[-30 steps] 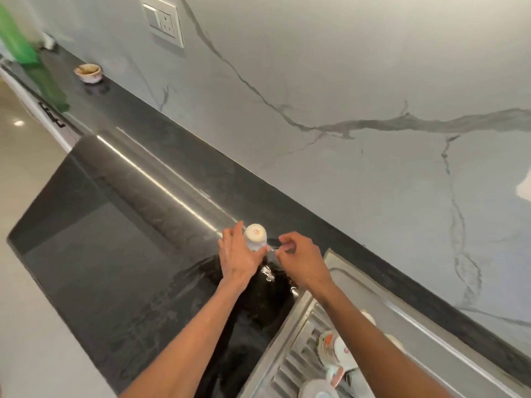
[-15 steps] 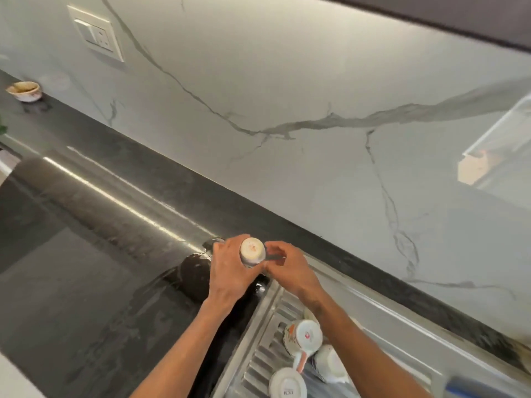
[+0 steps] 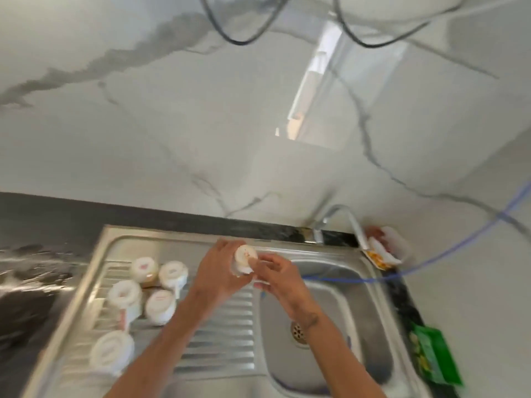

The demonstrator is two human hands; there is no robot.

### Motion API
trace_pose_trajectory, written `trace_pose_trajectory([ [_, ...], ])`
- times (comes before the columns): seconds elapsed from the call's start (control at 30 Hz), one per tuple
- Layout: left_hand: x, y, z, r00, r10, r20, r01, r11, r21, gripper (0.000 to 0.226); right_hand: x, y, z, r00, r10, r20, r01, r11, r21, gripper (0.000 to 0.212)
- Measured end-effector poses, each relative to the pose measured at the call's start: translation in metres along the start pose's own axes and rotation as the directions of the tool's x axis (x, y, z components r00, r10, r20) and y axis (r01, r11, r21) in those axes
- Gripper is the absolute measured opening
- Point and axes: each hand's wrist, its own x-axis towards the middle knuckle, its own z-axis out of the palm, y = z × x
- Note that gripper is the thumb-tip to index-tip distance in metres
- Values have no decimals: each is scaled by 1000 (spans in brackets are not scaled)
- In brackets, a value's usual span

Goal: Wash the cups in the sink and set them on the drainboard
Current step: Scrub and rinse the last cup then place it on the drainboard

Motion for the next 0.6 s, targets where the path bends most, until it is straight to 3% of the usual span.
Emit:
trace_pose_trajectory([
  [0.2,14,97,150,994,4,113,11,991,-135,74,-14,38,-172,1000,1,-28,5,980,201,57],
  [0.37,54,165,240,998,-30,63,40,987,-155,66,13,32,-275,998,-1,-62,20,954,299,50],
  [0.6,71,153,247,997,-73,0,72,976,-203,68,47,22,-290,999,21,35,-30,962,273,45],
])
